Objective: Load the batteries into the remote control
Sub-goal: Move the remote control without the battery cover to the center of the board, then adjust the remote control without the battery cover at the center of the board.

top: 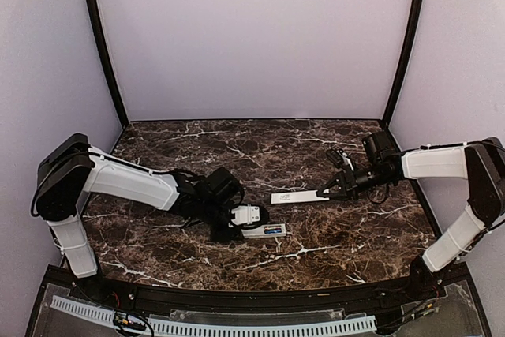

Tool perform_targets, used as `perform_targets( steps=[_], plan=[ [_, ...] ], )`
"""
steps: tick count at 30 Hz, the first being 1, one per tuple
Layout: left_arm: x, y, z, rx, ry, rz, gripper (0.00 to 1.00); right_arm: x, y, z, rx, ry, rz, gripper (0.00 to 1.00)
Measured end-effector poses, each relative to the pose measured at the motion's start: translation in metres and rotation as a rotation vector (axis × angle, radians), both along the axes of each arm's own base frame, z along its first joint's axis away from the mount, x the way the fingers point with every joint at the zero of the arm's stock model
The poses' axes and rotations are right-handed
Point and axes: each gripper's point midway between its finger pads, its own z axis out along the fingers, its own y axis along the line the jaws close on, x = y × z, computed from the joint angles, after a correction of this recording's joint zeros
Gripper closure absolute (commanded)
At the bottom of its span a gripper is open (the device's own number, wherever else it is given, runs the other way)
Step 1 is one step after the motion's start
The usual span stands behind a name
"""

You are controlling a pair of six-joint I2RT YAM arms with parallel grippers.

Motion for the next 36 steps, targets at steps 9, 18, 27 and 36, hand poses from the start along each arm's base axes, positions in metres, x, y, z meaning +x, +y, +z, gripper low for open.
perform_targets(
  steps=[9, 18, 27, 36],
  plan=[
    [0.015, -0.033, 0.001, -0.037, 0.010, -0.022, 0.69, 0.003, -0.008, -0.003, -0.011, 0.008, -0.020, 1.00],
    [0.020, -0.048, 0.002, -0.036, 0.025, -0.056, 0.21, 0.002, -0.011, -0.006, -0.023, 0.021, -0.027, 1.00],
    [0.016, -0.054, 0.007, -0.069, 0.071, -0.039, 0.19, 0.009, -0.022, -0.009, -0.042, 0.024, -0.070, 1.00],
    [0.034, -0.106, 0.062, -0.370, 0.064, 0.055, 0.99, 0.027, -0.048, -0.001, -0.071, -0.032, -0.179, 1.00]
  ],
)
